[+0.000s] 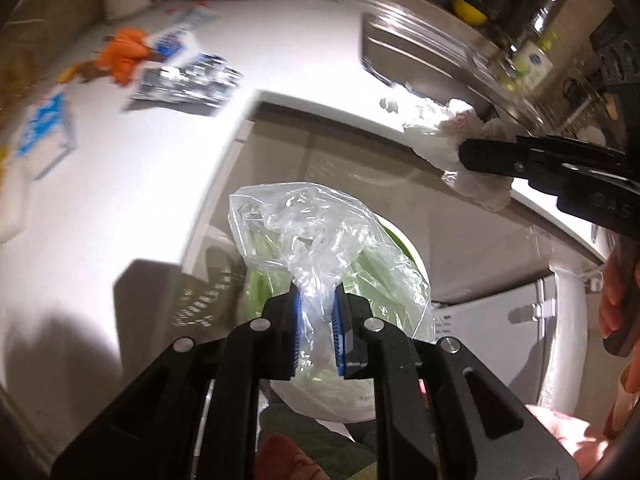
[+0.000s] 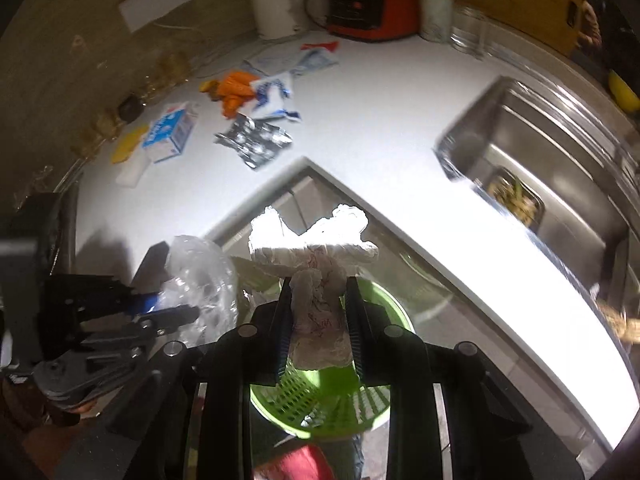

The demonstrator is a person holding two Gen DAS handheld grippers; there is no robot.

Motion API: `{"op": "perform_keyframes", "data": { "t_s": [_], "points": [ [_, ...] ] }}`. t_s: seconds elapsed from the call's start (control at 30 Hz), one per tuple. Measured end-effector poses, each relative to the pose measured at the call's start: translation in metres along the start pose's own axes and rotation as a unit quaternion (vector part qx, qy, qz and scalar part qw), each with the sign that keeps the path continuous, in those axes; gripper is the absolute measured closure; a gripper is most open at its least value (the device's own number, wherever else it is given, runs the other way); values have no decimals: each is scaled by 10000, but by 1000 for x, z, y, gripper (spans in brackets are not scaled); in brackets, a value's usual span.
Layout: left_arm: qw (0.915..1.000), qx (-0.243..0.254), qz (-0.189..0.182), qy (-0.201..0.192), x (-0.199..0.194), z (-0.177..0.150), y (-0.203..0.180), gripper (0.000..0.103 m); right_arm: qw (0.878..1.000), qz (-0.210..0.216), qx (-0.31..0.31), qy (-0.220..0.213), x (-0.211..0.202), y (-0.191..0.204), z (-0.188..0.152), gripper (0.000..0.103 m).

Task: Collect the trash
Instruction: 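Carry bag and tissue over the green basket and open both tools to drop them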

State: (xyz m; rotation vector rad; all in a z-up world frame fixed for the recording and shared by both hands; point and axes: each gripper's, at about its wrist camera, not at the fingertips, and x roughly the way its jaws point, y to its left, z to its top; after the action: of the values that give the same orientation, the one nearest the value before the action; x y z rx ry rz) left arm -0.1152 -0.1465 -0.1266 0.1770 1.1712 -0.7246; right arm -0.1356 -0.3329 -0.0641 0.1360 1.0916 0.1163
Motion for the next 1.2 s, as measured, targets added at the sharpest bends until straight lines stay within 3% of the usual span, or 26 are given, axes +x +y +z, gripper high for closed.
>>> {"op": "perform_keyframes", "data": {
  "t_s": [0.07,0.13,0.2,0.37,0.63,0.9,0.93,1.0,1.07,1.2],
  "points": [
    [9998,13,66,186,16,-2,-18,89,9999,1,53,107,0,-11,-11,77],
    [9996,24,53,291,28,-2,-31,79,9999,34,83,123,-7,-28,-22,77],
    [9994,23,158,320,36,-2,-42,51,9999,63,70,132,-10,-38,-27,77],
    [9994,-80,272,195,36,7,-63,27,9996,228,-50,169,-12,-51,-30,75],
    [9971,-434,631,6,25,16,-69,20,9966,583,-496,293,-1,-53,-31,75],
    [9878,-949,1173,-376,-5,18,-51,14,9891,932,-994,550,22,-45,-40,74],
    [9861,-1007,1258,-413,-9,18,-48,13,9872,995,-1078,617,26,-42,-42,72],
    [9826,-1112,1407,-480,-14,16,-44,12,9832,1110,-1253,727,33,-36,-46,55],
    [9799,-1233,1479,-521,-18,15,-39,12,9820,1092,-1382,677,33,-31,-48,14],
    [9758,-1404,1573,-574,-22,13,-38,12,9844,975,-1414,391,25,-31,-36,9]
  ]
}}
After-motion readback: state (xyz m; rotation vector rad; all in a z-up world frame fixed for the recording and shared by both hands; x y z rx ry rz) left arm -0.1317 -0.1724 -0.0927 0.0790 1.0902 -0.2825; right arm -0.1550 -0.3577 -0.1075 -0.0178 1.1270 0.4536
